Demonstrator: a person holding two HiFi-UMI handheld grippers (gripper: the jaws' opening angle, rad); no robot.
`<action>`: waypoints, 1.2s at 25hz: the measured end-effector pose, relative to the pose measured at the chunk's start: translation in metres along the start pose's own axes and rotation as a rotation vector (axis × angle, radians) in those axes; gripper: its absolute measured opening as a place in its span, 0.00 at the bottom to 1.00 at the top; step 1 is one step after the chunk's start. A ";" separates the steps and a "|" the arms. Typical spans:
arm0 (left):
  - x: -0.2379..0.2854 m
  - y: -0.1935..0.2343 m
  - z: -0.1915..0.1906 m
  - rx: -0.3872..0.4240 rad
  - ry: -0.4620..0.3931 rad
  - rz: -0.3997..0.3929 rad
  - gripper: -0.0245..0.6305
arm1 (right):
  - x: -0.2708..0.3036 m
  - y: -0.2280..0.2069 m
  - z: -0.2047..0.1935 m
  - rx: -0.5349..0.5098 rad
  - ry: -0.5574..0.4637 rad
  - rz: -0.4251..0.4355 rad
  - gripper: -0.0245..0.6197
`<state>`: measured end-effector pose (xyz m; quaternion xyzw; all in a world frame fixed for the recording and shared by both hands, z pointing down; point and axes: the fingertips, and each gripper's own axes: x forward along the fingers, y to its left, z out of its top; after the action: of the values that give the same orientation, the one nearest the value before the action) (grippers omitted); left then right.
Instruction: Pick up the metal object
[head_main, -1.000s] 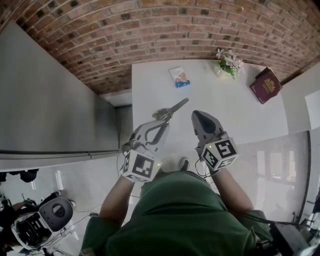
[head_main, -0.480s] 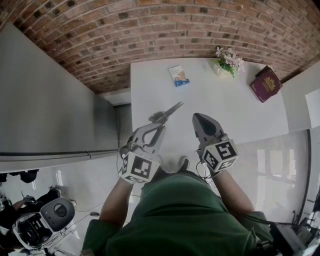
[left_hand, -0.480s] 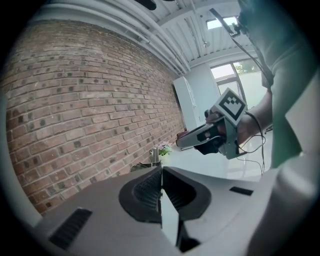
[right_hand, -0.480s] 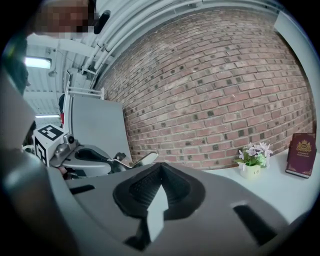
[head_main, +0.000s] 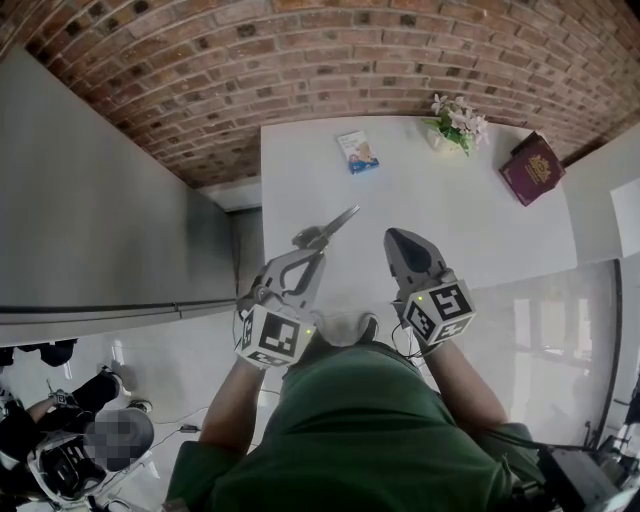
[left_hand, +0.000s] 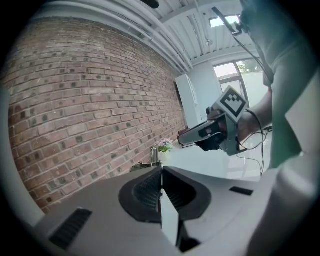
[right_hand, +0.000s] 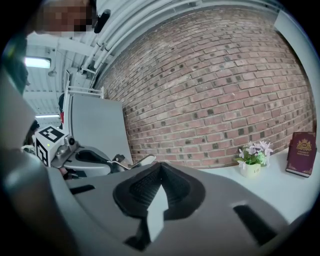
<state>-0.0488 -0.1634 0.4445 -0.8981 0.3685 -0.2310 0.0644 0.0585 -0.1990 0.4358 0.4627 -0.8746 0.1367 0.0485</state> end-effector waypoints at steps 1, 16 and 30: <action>0.001 -0.001 -0.001 0.000 0.002 0.000 0.06 | 0.000 -0.001 0.000 0.000 -0.001 0.000 0.04; 0.007 -0.005 -0.003 0.018 0.002 -0.016 0.06 | 0.000 -0.005 0.004 0.000 -0.008 -0.007 0.04; 0.008 -0.007 -0.007 0.016 0.008 -0.031 0.06 | 0.001 -0.004 0.002 -0.001 -0.003 -0.016 0.04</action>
<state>-0.0425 -0.1634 0.4559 -0.9024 0.3528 -0.2383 0.0667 0.0615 -0.2028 0.4352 0.4697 -0.8711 0.1352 0.0483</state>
